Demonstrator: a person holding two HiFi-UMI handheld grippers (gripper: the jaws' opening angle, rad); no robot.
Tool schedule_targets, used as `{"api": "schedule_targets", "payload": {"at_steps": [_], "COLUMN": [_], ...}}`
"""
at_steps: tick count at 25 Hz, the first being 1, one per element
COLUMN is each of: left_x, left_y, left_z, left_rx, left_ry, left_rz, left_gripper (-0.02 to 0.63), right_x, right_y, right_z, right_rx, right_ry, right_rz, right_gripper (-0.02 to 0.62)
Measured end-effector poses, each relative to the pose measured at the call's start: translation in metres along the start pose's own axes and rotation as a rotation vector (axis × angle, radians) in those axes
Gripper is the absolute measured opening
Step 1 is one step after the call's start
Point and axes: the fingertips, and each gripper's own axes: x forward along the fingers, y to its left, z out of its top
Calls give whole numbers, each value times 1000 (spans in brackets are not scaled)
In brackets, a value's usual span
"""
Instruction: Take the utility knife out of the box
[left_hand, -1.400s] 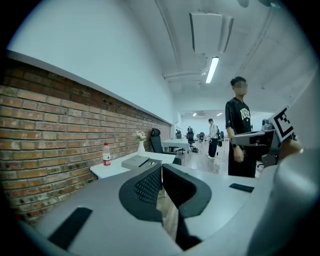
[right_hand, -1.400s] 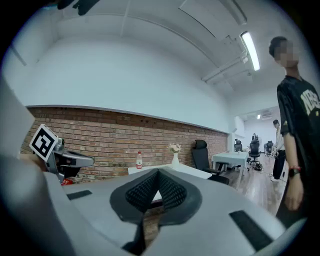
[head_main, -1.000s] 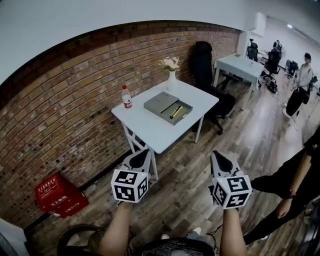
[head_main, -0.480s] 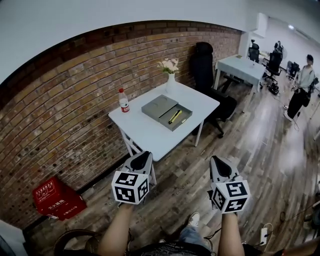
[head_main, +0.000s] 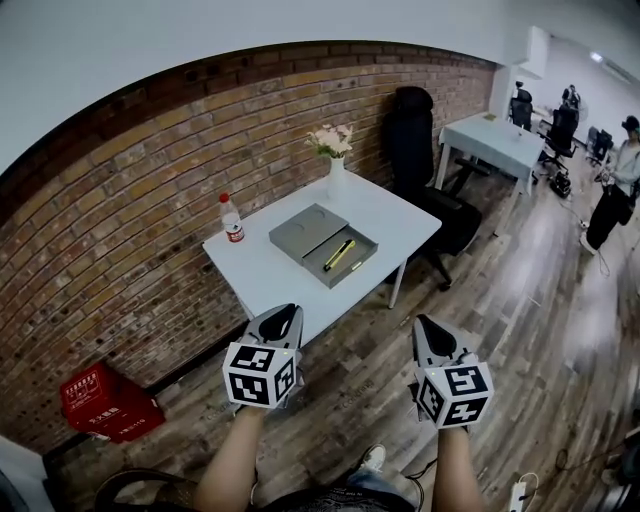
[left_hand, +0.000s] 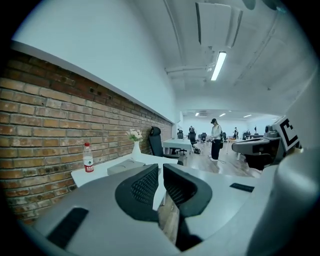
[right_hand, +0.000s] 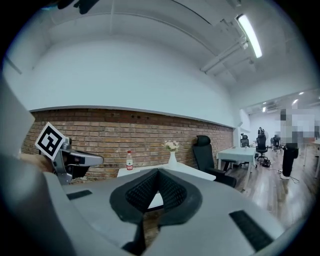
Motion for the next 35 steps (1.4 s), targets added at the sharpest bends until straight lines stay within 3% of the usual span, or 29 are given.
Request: {"api": "schedule_targets", "payload": {"at_steps": [16, 35], "left_x": [106, 173], "left_y": [-43, -13], "left_z": [24, 11], "left_rx": [1, -8], "left_ry": [21, 60], "left_rz": [77, 118], "left_gripper": [152, 183], "right_x": [63, 132], "right_y": [-106, -129], "right_z": [19, 15], "right_rx": [-12, -32], "right_ry": [-8, 7], "right_rz": [114, 181], "right_gripper": [18, 18]}}
